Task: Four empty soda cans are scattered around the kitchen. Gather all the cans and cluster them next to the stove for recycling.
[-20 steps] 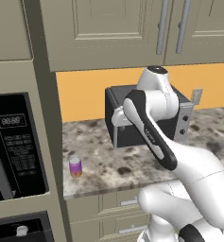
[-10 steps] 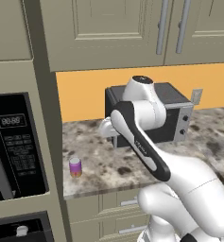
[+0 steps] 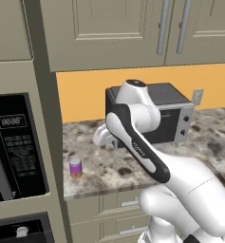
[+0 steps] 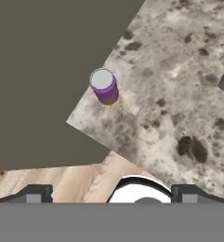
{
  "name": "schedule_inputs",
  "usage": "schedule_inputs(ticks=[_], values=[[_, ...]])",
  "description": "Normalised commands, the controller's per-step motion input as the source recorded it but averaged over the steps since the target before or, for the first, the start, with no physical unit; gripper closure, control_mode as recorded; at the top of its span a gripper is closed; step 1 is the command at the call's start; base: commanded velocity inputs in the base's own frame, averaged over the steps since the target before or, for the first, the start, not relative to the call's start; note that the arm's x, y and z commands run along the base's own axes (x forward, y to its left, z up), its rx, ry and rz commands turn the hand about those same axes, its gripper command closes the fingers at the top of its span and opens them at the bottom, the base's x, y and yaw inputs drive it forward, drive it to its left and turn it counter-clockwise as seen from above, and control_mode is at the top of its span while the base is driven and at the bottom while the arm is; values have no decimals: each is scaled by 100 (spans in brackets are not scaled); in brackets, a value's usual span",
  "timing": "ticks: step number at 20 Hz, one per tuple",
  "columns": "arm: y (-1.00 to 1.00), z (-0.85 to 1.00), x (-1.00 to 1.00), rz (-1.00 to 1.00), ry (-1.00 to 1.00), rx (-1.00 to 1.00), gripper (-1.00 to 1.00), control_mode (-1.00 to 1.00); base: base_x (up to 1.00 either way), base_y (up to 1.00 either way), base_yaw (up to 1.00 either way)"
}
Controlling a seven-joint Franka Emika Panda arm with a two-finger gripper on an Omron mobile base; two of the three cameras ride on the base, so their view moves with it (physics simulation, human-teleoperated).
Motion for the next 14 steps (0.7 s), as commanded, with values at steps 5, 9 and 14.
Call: schedule_inputs(ticks=[5,9,14], values=[[2,-14,-6,32,-7,0,-100,-100,0,0,0],[0,-19,-1,39,-14,0,-100,-100,0,0,0],[-2,-27,2,42,-22,0,-100,-100,0,0,0]])
